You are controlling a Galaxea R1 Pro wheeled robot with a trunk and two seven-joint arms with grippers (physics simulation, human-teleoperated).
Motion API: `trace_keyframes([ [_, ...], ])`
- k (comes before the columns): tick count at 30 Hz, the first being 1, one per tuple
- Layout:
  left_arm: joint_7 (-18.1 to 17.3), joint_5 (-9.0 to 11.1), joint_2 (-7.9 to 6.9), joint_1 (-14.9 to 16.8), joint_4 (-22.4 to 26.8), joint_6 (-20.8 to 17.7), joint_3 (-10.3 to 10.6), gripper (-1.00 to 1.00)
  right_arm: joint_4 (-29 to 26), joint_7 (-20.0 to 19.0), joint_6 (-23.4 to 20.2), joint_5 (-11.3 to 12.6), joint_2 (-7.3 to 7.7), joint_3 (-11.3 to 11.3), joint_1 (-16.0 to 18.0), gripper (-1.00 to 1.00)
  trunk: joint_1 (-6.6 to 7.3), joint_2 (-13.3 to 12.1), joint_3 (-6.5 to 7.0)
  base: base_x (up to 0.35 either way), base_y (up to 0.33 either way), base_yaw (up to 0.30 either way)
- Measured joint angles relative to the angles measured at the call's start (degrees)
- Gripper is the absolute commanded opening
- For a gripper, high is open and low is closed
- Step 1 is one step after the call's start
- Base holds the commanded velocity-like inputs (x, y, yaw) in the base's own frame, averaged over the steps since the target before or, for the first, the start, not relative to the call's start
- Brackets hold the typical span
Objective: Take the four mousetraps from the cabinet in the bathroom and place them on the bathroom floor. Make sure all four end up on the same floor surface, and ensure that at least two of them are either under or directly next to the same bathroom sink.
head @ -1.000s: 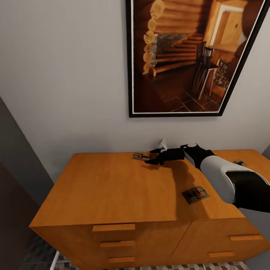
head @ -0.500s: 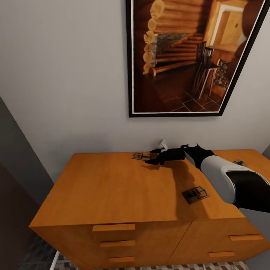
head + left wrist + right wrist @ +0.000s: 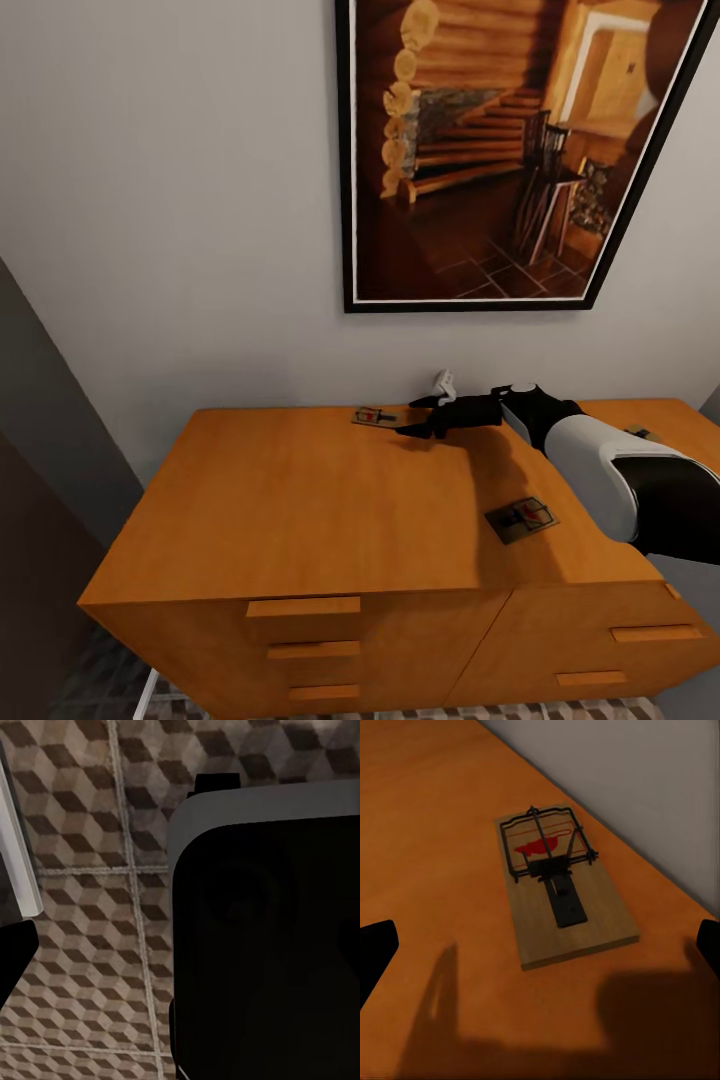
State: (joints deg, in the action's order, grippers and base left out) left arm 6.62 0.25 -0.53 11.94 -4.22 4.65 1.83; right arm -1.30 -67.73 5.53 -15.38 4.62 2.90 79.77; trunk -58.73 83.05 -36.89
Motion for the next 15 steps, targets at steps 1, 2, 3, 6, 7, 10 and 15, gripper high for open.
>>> trace_keyframes([
  [1, 0.0, 0.0, 0.00, 0.0, 0.0, 0.0, 0.0, 1.00, 0.0, 0.0, 0.0, 0.0, 0.02, 0.0, 0.0, 1.00, 0.00, 0.0, 0.00, 0.000, 0.000, 0.000],
  [2, 0.0, 0.0, -0.01, 0.0, 0.0, 0.0, 0.0, 1.00, 0.0, 0.0, 0.0, 0.0, 0.04, 0.0, 0.0, 1.00, 0.00, 0.0, 0.00, 0.000, 0.000, 0.000],
  [3, 0.0, 0.0, -0.01, 0.0, 0.0, 0.0, 0.0, 1.00, 0.0, 0.0, 0.0, 0.0, 0.05, 0.0, 0.0, 1.00, 0.00, 0.0, 0.00, 0.000, 0.000, 0.000],
  [6, 0.0, 0.0, -0.01, 0.0, 0.0, 0.0, 0.0, 1.00, 0.0, 0.0, 0.0, 0.0, 0.08, 0.0, 0.0, 1.00, 0.00, 0.0, 0.00, 0.000, 0.000, 0.000],
  [7, 0.0, 0.0, -0.01, 0.0, 0.0, 0.0, 0.0, 1.00, 0.0, 0.0, 0.0, 0.0, 0.09, 0.0, 0.0, 1.00, 0.00, 0.0, 0.00, 0.000, 0.000, 0.000],
  [10, 0.0, 0.0, -0.01, 0.0, 0.0, 0.0, 0.0, 1.00, 0.0, 0.0, 0.0, 0.0, 0.08, 0.0, 0.0, 1.00, 0.00, 0.0, 0.00, 0.000, 0.000, 0.000],
  [15, 0.0, 0.0, -0.01, 0.0, 0.0, 0.0, 0.0, 1.00, 0.0, 0.0, 0.0, 0.0, 0.06, 0.0, 0.0, 1.00, 0.00, 0.0, 0.00, 0.000, 0.000, 0.000],
])
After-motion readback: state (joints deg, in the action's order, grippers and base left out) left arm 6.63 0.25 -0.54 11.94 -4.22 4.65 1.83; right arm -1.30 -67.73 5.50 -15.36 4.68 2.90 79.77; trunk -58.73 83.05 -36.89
